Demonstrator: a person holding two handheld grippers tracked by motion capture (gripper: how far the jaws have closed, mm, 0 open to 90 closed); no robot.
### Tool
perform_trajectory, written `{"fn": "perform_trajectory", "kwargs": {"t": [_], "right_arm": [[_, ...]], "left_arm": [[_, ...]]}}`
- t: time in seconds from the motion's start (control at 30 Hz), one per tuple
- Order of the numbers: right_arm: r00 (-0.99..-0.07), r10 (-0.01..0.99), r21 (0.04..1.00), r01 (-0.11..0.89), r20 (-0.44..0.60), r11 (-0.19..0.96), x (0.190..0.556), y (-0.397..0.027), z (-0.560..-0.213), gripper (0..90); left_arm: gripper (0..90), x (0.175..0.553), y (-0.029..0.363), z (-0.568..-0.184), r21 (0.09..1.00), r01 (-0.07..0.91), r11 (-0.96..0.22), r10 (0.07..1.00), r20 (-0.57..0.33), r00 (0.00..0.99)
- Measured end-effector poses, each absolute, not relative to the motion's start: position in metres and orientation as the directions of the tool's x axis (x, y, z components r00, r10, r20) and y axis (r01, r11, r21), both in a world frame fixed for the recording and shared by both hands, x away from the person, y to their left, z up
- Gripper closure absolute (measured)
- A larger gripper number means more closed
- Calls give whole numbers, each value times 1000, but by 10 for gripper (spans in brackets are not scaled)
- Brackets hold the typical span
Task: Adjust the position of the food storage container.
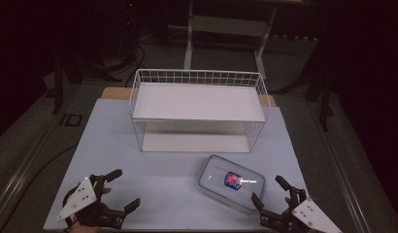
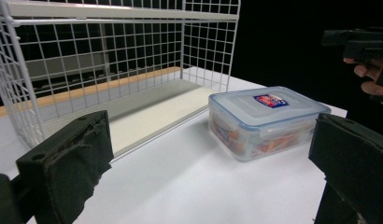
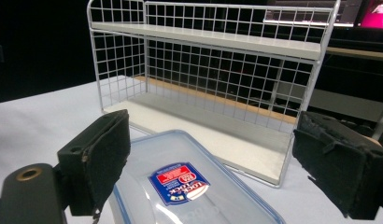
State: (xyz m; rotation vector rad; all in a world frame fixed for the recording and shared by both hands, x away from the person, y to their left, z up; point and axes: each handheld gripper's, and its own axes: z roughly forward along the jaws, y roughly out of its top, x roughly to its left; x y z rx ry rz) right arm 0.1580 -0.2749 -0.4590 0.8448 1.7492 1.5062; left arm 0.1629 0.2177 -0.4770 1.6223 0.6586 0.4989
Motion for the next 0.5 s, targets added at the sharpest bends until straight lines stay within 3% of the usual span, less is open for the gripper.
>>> {"fn": "perform_trajectory", "kwargs": {"t": [0.4, 0.5], "right_arm": [[-562, 824, 984, 98, -69, 150, 160, -264, -441, 113], [-591, 804, 980, 113, -67, 166, 162, -265, -436, 164]], "left_arm": [[0, 159, 210, -476, 987, 104, -123, 642, 0, 767], [0, 160, 210, -476, 987, 104, -121, 641, -2, 768]]}}
